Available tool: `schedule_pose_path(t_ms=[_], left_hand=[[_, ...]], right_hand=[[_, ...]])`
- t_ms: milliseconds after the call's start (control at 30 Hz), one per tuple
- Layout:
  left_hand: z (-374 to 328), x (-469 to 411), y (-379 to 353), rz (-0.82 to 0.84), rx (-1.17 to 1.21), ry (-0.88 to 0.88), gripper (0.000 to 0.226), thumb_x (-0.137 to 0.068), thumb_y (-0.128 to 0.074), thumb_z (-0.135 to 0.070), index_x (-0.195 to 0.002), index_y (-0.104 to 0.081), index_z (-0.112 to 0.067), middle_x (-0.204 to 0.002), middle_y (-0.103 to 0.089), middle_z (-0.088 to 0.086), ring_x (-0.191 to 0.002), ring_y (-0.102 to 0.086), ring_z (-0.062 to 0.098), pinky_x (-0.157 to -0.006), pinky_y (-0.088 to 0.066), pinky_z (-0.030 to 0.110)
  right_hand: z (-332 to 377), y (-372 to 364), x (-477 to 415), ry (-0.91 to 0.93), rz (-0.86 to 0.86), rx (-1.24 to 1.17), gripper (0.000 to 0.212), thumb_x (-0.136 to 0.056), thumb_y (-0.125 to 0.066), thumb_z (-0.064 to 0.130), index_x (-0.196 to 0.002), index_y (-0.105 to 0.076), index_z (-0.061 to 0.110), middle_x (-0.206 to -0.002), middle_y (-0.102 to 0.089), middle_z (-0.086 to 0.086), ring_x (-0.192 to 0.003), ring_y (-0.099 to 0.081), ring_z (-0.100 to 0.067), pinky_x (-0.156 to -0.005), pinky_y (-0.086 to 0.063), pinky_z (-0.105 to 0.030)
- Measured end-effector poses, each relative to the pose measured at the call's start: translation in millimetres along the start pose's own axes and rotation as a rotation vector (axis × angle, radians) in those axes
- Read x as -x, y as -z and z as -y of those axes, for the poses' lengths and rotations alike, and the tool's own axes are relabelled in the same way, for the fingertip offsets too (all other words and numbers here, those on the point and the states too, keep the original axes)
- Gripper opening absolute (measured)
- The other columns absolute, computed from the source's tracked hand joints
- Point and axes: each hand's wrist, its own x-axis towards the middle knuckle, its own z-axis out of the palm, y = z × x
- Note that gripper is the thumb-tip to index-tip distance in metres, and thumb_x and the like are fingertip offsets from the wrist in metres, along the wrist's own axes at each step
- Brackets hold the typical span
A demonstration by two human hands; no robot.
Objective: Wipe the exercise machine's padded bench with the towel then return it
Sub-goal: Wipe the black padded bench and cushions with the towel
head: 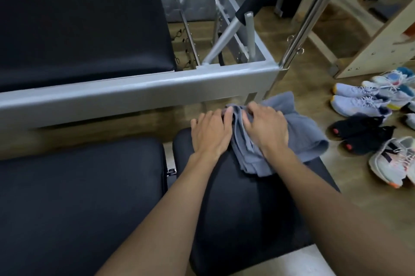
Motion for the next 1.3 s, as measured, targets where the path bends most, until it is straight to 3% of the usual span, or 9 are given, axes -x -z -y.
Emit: schedule_pose_path(t_ms=[100, 267, 600, 733, 900, 1000, 1100, 1200, 1300], left_hand=[[-2, 9, 1, 0.025, 0.02, -0.007, 0.054, -0.1, -0.02, -0.05, -0.128, -0.053, -0.019, -0.124, -0.065, 0.011, -0.114, -0.055, 0.032, -0.098, -0.033, 0.044], [-11, 38, 8, 0.025, 0.053, -0.075, 0.054, -0.1, -0.026, -0.049, -0.138, -0.045, -0.016, -0.135, -0.058, 0.013, -0.123, -0.052, 0.034, -0.107, -0.033, 0.047], [-35, 69, -12, 0.033, -0.004, -0.21, 0.044, -0.101, -0.03, -0.044, -0.125, -0.059, -0.02, -0.128, -0.062, 0.004, -0.125, -0.05, 0.026, -0.113, -0.023, 0.05], [-40, 46, -26, -0.01, 0.03, -0.215, 0.041, -0.102, -0.032, -0.041, -0.125, -0.058, -0.02, -0.128, -0.062, 0.003, -0.123, -0.05, 0.024, -0.105, -0.028, 0.042], [-40, 6, -28, -0.059, 0.329, -0.068, 0.034, -0.103, -0.026, -0.04, -0.088, -0.053, -0.025, -0.099, -0.067, 0.005, -0.102, -0.058, 0.029, -0.096, -0.035, 0.046], [-34, -5, -32, -0.05, 0.417, 0.0, 0.039, -0.101, -0.03, -0.046, -0.11, -0.058, -0.021, -0.114, -0.066, 0.002, -0.113, -0.056, 0.025, -0.103, -0.035, 0.045], [-37, -4, -35, 0.022, 0.253, 0.004, 0.059, -0.098, -0.028, -0.056, -0.143, -0.038, -0.02, -0.145, -0.049, 0.006, -0.133, -0.042, 0.027, -0.108, -0.025, 0.045], [-39, -3, -29, 0.101, 0.171, -0.018, 0.069, -0.097, -0.025, -0.061, -0.153, -0.02, -0.02, -0.154, -0.035, 0.01, -0.14, -0.032, 0.029, -0.11, -0.019, 0.047], [-40, 3, -25, 0.13, 0.168, -0.032, 0.068, -0.097, -0.026, -0.06, -0.152, -0.021, -0.02, -0.154, -0.036, 0.01, -0.14, -0.032, 0.029, -0.111, -0.019, 0.047]], right_hand=[[-3, -3, -12, 0.019, 0.029, -0.026, 0.036, -0.098, -0.041, 0.041, -0.088, -0.057, 0.011, -0.083, -0.068, -0.019, -0.082, -0.062, -0.038, -0.072, -0.039, -0.044], [-12, 17, 43, 0.061, 0.006, -0.141, 0.028, -0.096, -0.043, 0.04, -0.08, -0.045, 0.018, -0.08, -0.066, -0.014, -0.081, -0.06, -0.036, -0.071, -0.036, -0.042], [-37, 67, 179, 0.053, -0.003, -0.103, 0.032, -0.092, -0.041, 0.044, -0.074, -0.051, 0.019, -0.061, -0.057, -0.003, -0.061, -0.056, -0.029, -0.06, -0.038, -0.039], [-38, 54, 157, 0.033, -0.007, -0.059, 0.033, -0.092, -0.041, 0.042, -0.074, -0.053, 0.017, -0.061, -0.057, -0.005, -0.062, -0.057, -0.03, -0.058, -0.039, -0.039], [-41, 22, 64, 0.009, -0.03, -0.052, 0.032, -0.092, -0.04, 0.039, -0.077, -0.052, 0.013, -0.067, -0.062, -0.013, -0.066, -0.06, -0.037, -0.061, -0.039, -0.04], [-44, 2, 9, 0.057, -0.021, -0.071, 0.031, -0.096, -0.044, 0.038, -0.087, -0.055, 0.01, -0.079, -0.066, -0.021, -0.076, -0.061, -0.042, -0.066, -0.039, -0.043], [-52, -11, -25, 0.096, 0.017, -0.086, 0.036, -0.099, -0.04, 0.042, -0.101, -0.056, 0.009, -0.092, -0.067, -0.024, -0.086, -0.062, -0.043, -0.066, -0.037, -0.043], [-47, -7, -31, 0.097, 0.056, -0.081, 0.038, -0.1, -0.039, 0.04, -0.108, -0.056, 0.007, -0.1, -0.067, -0.026, -0.093, -0.06, -0.044, -0.074, -0.039, -0.045], [-49, 6, -7, 0.068, 0.003, -0.076, 0.04, -0.1, -0.038, 0.04, -0.105, -0.056, 0.005, -0.1, -0.065, -0.026, -0.093, -0.058, -0.045, -0.076, -0.039, -0.046]])
